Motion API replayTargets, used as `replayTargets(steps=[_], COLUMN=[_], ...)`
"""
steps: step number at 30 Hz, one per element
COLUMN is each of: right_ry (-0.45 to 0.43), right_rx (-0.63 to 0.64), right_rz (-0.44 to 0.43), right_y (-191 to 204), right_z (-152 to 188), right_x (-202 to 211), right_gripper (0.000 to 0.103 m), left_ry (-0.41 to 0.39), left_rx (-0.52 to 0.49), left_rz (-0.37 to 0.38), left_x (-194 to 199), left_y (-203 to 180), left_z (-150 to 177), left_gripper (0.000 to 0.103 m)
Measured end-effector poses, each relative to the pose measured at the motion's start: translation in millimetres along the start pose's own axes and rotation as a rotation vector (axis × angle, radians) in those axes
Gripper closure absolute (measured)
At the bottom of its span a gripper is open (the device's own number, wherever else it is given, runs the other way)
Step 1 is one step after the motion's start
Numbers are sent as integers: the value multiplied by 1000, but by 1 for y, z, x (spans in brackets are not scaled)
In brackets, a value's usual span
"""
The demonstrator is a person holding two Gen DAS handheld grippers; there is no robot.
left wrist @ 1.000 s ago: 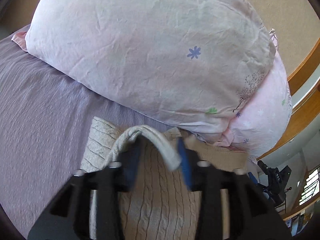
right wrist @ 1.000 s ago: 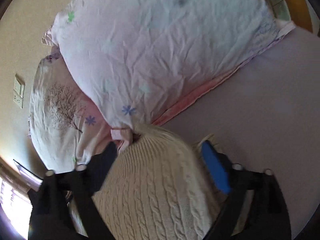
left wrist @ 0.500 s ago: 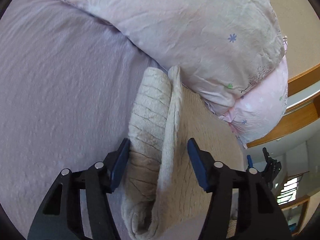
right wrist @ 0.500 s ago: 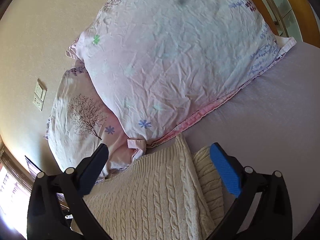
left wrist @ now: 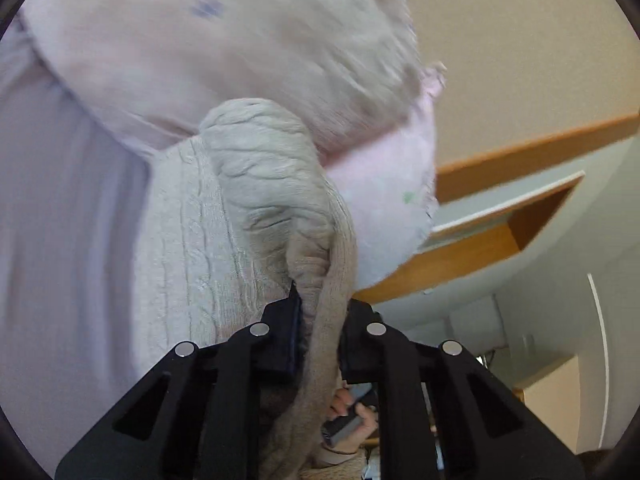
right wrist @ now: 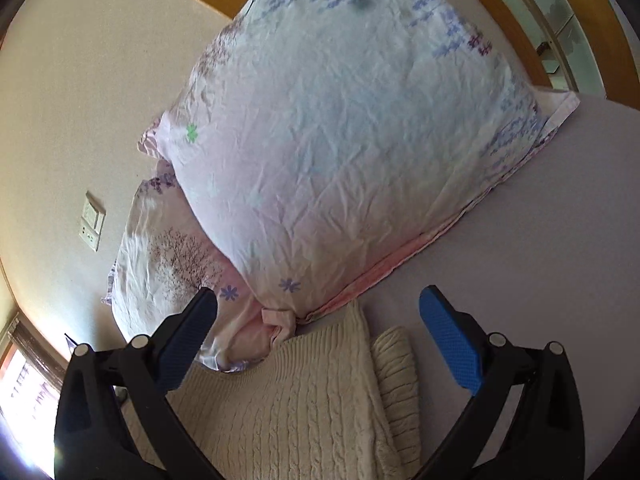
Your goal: Fold small clothes
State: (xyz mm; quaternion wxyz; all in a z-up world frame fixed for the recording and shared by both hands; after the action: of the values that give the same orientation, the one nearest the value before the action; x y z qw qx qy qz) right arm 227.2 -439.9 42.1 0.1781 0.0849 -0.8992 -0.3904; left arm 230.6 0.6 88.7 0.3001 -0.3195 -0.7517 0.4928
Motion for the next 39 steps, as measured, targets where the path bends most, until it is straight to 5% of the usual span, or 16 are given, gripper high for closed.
replayTargets(steps=[3,5,8,9,10,12,14,16,19,24,27,29,31,33,37,39], right_ry=[-6,23,101,140,172,275,374,443,497,535,531,523,544,605,633,576], right_rx=[3,-14,-72,-95,-110,-119,-101,-96,-80,-7,-26,-38,-57,-53,162,129], right_rz=[19,22,0,-17,-26,-34,5,29,37,86,35,-30,-158,-273,-150,-159], right_y=[-11,-19,-32,-35,-37,-36,-37,-38,-38,-34,-28,-19,-1,23,47,41], right_z=[-9,-12,-15,-14,-12,-1,13,26,41,58,61,62,67,83,104,92], right_x=[5,3,0,-3,-5,-17,-28,-36,-42,-49,-49,-47,-45,-48,-56,-48], right_gripper=[2,2,2,2,2,2,2,2,10,48,65,67,67,67,40,30], left_ry=[142,267,308,274,225,120,97,116,199,217,194,207,236,214,149,63], left_rx=[55,154,132,58,-15,-151,-246,-229,-179,-235,-244,-241,-256,-375,-508,-502], left_rz=[109,116,117,77,16,-169,-332,-415,-439,-432,-438,-391,-345,-384,-599,-616], left_x=[-96,-147,-158,-146,-131,-100,-78,-67,-76,-97,-96,-85,-65,-37,5,26], left_y=[-22,-18,-20,-22,-21,-11,3,25,44,53,53,51,43,30,38,37], left_z=[46,77,92,86,77,56,43,39,53,76,78,76,71,62,34,26], left_gripper=[89,80,77,59,29,18,18,18,18,18,35,57,63,63,53,53])
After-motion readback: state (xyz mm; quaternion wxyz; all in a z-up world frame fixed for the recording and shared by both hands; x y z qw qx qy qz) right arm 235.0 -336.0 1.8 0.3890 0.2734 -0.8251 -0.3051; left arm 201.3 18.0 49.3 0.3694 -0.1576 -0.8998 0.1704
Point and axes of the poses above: each gripper's, at about its wrist camera, not at the fingertips, and x roughly against the way its jaws point, y to its left, z to its underside, the point moved 4 cm from there along -x, roughly the way its jaws point, and after that the axes turned 8 degrees about -y, right-handed, at the moved point
